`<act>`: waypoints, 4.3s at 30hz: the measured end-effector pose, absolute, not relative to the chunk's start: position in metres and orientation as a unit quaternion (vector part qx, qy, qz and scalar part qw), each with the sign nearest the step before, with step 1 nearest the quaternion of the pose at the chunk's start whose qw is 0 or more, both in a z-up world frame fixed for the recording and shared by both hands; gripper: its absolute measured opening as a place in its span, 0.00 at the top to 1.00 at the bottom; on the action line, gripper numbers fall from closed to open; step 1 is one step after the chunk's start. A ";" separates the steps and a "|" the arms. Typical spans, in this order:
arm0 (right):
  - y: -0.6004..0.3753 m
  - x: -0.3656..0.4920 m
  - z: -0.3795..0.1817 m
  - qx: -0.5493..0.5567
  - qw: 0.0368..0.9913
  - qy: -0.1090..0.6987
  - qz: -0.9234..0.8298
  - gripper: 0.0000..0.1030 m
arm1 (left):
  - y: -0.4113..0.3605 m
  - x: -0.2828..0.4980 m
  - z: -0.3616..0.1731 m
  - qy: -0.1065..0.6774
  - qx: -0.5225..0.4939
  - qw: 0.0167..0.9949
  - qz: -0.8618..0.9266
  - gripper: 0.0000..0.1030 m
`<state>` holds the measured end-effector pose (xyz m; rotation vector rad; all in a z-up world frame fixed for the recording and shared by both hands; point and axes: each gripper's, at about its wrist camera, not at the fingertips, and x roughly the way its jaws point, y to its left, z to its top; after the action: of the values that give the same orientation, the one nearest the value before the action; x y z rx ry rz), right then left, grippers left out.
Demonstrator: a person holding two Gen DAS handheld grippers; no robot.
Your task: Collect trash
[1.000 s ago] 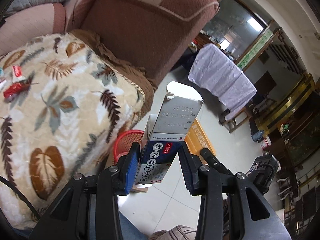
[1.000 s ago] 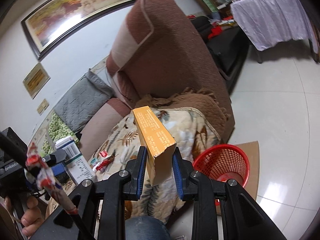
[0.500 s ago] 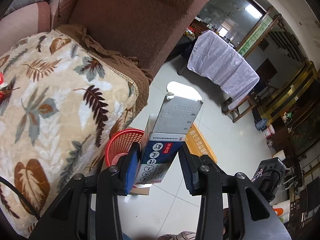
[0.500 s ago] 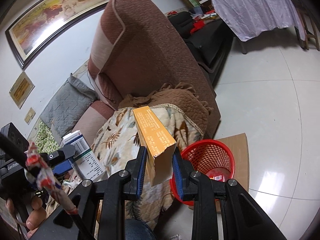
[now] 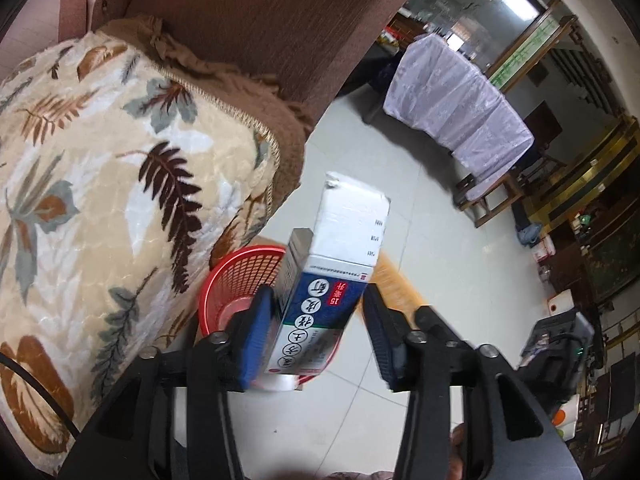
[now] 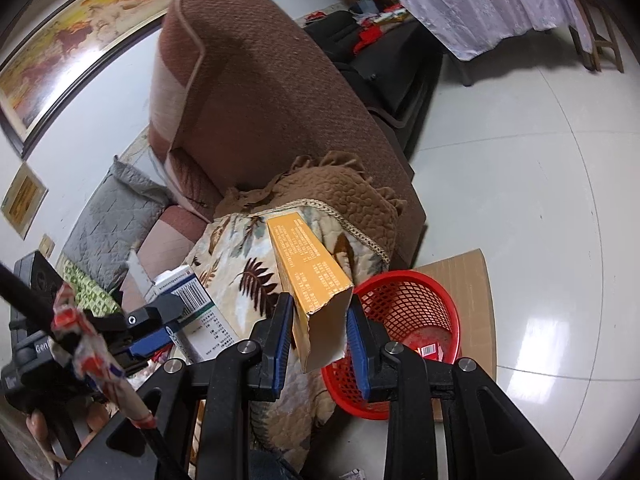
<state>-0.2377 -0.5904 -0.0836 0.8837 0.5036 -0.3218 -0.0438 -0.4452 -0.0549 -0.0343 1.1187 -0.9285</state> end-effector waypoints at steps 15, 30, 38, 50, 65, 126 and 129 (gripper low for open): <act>-0.580 -0.233 -0.079 0.425 0.862 0.240 -0.140 0.40 | -0.364 -0.024 -0.036 0.489 -0.064 0.769 -0.406 0.46; -0.437 -0.148 -0.011 0.321 0.913 0.246 0.048 0.20 | -0.150 0.007 0.040 0.387 -0.128 0.869 -0.280 0.39; -0.368 -0.080 0.004 0.285 0.910 0.277 0.118 0.20 | -0.048 0.073 0.074 0.375 -0.211 0.881 -0.198 0.38; -0.303 0.049 -0.012 0.290 0.884 0.320 0.177 0.20 | 0.037 0.146 0.022 0.378 -0.224 0.896 -0.069 0.35; -0.266 0.166 -0.086 0.319 0.849 0.385 0.172 0.20 | 0.074 0.196 -0.053 0.466 -0.289 0.835 -0.046 0.35; -0.288 -0.032 -0.006 0.313 0.885 0.301 0.166 0.85 | 0.031 0.020 0.026 0.365 -0.319 0.861 -0.154 0.97; -0.300 -0.056 -0.001 0.317 0.887 0.291 0.170 0.85 | 0.014 -0.017 0.035 0.361 -0.310 0.863 -0.173 0.97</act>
<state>-0.0563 -0.3004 -0.0013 0.6586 0.6052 0.3540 -0.0175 0.0142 0.0346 -0.6494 0.7562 -0.3635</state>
